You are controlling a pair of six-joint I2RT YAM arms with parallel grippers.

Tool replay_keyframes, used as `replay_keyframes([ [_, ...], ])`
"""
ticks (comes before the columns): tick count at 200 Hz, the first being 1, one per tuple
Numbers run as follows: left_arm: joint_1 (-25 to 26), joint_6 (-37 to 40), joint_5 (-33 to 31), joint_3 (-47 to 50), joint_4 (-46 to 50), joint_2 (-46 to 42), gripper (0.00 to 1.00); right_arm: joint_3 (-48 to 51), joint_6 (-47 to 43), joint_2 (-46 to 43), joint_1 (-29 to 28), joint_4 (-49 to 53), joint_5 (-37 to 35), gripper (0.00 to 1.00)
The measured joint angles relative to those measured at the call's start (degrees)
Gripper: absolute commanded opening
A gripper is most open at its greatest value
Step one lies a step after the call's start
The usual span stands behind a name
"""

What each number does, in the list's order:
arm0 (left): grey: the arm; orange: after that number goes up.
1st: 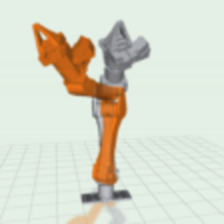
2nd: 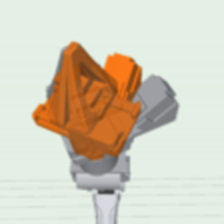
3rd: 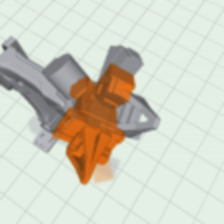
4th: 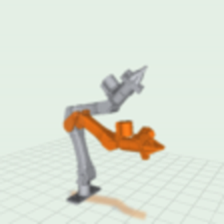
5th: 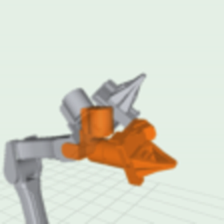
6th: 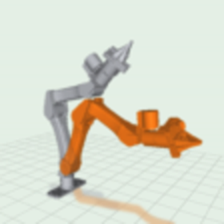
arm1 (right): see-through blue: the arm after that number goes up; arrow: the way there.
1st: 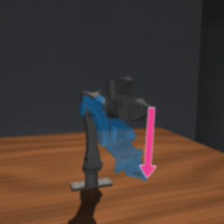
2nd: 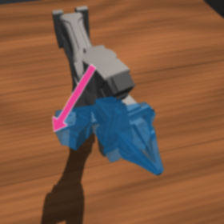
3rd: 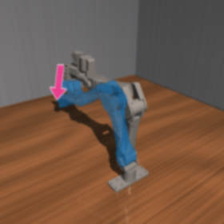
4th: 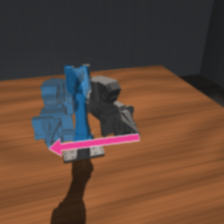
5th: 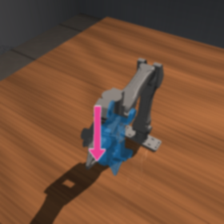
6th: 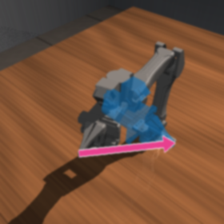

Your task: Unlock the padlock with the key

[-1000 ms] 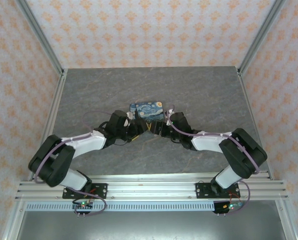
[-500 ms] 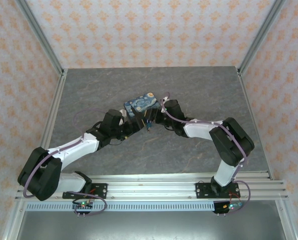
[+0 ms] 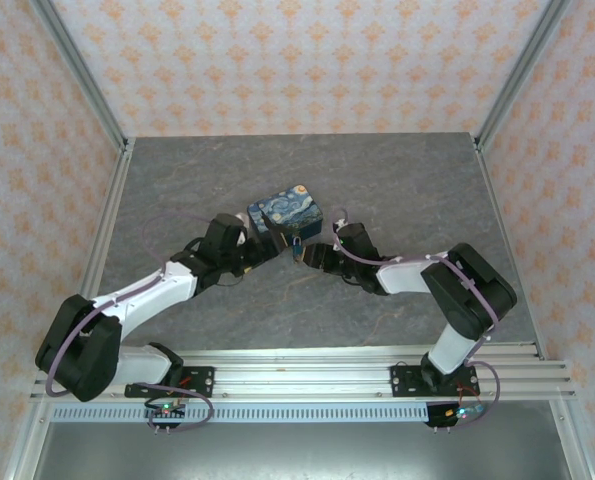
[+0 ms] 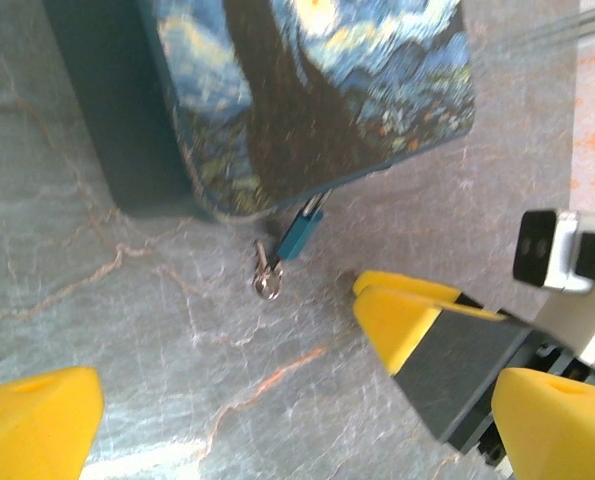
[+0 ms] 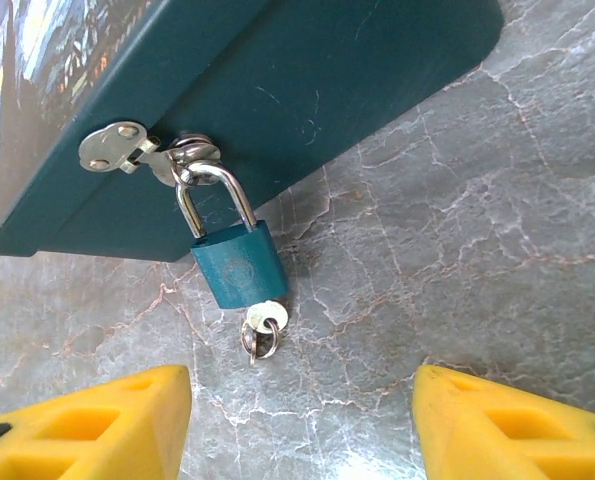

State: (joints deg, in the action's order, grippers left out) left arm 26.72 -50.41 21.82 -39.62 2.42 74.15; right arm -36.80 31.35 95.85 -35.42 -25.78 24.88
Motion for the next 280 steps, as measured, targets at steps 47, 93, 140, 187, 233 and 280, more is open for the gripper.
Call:
replay_keyframes([
  [47, -1.64, 0.13, -0.20, -0.98, 0.02, 0.76, 1.00, -1.09, -2.16, 1.03, -0.04, 2.01, -0.02, 0.58],
  [93, -1.77, 0.17, -0.02, -0.98, -0.02, 2.43, 1.00, -4.72, -3.39, 3.39, -0.42, 4.28, -0.04, 0.58],
  [140, -1.77, 0.17, 0.22, -0.98, -0.09, 3.45, 1.00, -10.34, -4.59, 7.63, -1.18, 6.21, -0.44, 0.53],
  [187, -2.14, 0.17, 0.33, -0.98, -0.33, 3.91, 1.00, -14.47, -5.62, 11.17, -1.68, 6.84, 0.22, 0.20],
  [233, -2.47, 0.13, 0.46, -0.98, -0.57, 3.91, 1.00, -14.75, -6.16, 11.54, -2.05, 6.86, 0.17, 0.05],
  [280, -2.47, -0.04, 0.72, -0.98, -0.94, 3.91, 1.00, -13.88, -8.55, 8.48, -1.92, 11.08, -2.47, 0.00],
])
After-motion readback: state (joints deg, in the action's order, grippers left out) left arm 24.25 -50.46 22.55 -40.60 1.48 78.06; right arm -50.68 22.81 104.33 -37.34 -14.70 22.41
